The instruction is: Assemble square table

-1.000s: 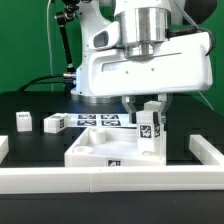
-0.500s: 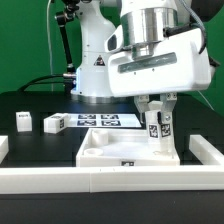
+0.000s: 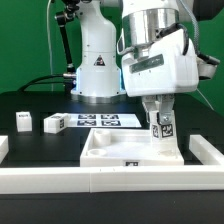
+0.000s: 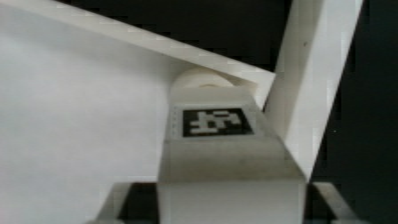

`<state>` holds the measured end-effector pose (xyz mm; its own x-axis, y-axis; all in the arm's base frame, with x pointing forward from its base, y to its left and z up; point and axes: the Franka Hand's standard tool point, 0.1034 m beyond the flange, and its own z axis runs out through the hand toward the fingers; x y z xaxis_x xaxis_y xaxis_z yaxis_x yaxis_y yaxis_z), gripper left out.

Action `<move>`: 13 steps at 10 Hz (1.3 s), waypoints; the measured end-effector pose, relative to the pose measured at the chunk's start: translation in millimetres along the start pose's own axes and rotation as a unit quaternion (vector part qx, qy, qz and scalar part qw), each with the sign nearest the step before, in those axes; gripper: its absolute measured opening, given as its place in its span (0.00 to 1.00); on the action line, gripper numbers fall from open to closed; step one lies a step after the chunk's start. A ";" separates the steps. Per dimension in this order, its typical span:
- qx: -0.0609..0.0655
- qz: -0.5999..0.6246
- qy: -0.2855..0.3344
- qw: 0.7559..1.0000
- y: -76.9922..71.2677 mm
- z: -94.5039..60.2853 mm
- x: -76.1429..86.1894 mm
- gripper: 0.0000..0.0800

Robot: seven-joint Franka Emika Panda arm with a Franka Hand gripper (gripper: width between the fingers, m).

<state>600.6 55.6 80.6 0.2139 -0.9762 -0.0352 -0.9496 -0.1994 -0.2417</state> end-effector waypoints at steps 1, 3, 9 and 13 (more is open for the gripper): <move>0.000 -0.002 0.000 1.000 0.3 0.2 -0.1 0.49; -0.001 -0.043 0.000 0.999 0.2 0.1 -0.3 0.76; -0.005 -0.257 -0.002 0.966 -0.9 0.1 -5.0 0.81; -0.020 -0.420 -0.001 0.907 -4.7 -1.0 -11.0 0.81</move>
Offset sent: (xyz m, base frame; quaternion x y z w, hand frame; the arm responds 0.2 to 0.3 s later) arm 0.0031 0.0038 0.0040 -0.0121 -0.0225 -0.0796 0.9965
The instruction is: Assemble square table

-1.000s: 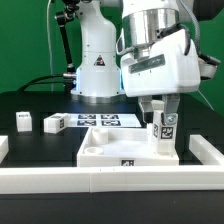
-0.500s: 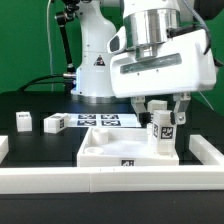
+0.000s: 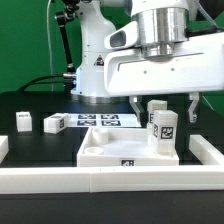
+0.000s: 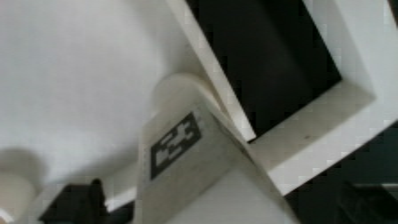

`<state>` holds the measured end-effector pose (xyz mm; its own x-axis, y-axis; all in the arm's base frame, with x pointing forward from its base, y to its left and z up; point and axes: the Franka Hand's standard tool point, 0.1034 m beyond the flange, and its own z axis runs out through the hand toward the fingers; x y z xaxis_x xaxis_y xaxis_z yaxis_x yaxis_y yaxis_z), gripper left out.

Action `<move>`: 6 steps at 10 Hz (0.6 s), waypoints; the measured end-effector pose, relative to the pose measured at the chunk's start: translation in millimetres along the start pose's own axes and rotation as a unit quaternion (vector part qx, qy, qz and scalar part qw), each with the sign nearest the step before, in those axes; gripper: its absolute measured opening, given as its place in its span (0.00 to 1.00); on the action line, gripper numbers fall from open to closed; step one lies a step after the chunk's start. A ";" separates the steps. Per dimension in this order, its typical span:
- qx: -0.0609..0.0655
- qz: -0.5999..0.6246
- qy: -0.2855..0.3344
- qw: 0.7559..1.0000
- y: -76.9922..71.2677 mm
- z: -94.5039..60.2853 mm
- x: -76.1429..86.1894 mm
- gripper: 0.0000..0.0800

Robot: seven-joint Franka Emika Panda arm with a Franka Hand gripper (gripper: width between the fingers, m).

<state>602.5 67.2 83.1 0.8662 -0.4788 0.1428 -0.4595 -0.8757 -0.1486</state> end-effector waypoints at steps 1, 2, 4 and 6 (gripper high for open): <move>0.000 -0.040 0.000 0.999 2.8 0.0 1.9 0.81; -0.001 -0.065 0.000 0.998 3.0 0.0 2.0 0.81; -0.005 -0.147 0.001 0.989 1.3 0.2 1.0 0.81; -0.006 -0.163 0.001 0.987 -0.6 0.3 -0.4 0.81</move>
Offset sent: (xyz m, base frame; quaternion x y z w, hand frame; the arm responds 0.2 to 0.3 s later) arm 0.0022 0.0096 0.0029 -0.0103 -0.0054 -0.2548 0.9669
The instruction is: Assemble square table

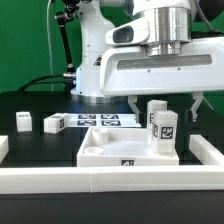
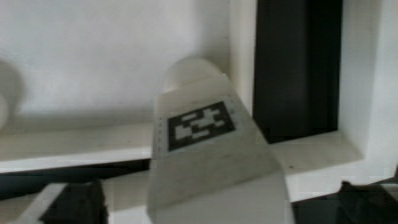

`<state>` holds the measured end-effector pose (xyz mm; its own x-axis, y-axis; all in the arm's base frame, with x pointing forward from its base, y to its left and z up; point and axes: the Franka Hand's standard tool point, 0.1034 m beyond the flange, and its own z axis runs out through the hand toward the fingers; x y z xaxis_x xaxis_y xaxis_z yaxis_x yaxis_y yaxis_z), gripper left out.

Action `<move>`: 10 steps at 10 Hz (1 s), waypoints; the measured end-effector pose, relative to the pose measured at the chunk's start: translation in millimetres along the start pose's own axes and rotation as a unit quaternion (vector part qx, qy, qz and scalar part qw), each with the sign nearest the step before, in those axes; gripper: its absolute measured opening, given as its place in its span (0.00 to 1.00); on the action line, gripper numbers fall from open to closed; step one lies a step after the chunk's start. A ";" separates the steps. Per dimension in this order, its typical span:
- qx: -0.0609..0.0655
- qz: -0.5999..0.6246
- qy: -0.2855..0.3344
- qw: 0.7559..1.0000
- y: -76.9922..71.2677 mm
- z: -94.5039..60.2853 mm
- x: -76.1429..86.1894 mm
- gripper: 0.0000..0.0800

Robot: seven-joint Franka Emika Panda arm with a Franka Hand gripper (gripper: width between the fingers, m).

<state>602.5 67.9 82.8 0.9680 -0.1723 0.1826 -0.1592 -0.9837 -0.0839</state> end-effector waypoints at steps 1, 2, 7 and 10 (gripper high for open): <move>0.001 0.007 0.000 1.000 -2.3 0.2 -0.8 0.81; 0.000 0.007 0.000 1.000 -1.4 0.3 -0.8 0.81; 0.000 0.014 0.000 1.000 1.5 0.4 -0.1 0.36; 0.000 0.035 0.000 0.999 1.5 0.5 -0.3 0.36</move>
Offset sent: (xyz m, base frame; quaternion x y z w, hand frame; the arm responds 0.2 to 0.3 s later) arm -0.0023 -0.0028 -0.0006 0.0086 -0.0016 0.0065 0.9999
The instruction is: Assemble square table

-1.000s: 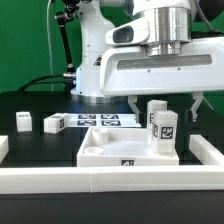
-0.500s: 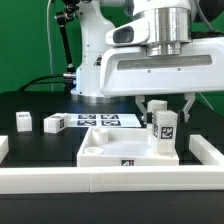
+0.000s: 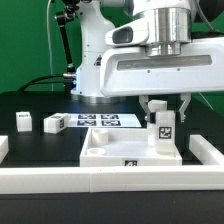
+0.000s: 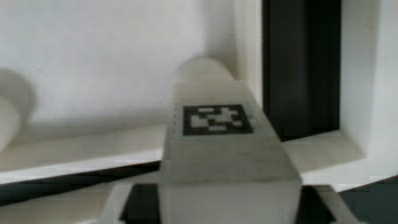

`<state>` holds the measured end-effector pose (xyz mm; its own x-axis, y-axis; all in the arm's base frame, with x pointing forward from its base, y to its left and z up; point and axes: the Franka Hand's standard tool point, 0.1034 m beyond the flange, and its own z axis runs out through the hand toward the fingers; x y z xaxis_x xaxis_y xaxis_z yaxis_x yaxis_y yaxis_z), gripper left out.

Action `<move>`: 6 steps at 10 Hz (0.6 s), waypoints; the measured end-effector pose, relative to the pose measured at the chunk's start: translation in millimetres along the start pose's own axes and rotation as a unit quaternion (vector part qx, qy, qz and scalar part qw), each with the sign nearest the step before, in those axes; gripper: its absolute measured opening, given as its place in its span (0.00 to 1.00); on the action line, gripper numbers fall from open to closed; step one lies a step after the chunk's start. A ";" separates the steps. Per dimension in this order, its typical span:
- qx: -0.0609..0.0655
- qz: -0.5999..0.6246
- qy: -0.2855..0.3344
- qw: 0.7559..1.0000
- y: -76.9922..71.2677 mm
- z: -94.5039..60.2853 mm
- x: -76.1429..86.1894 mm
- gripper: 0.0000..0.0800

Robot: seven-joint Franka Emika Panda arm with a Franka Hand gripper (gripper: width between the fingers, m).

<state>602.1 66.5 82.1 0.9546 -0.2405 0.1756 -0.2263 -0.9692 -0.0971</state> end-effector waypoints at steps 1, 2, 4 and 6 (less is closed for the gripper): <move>0.000 0.032 0.000 1.000 -0.3 0.1 -0.1 0.36; 0.001 0.064 0.000 0.998 -0.4 0.1 -0.2 0.36; 0.004 0.163 0.000 0.987 -2.6 0.4 -2.2 0.36; 0.012 0.285 -0.004 0.958 -7.9 0.6 -5.3 0.36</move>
Offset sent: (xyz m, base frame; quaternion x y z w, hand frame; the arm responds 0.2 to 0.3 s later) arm -0.0137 0.0011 -0.0047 -0.0093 -0.0028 0.2817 0.9595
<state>598.9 75.4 81.4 0.6782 -0.7306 0.0788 -0.7077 -0.6783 -0.1977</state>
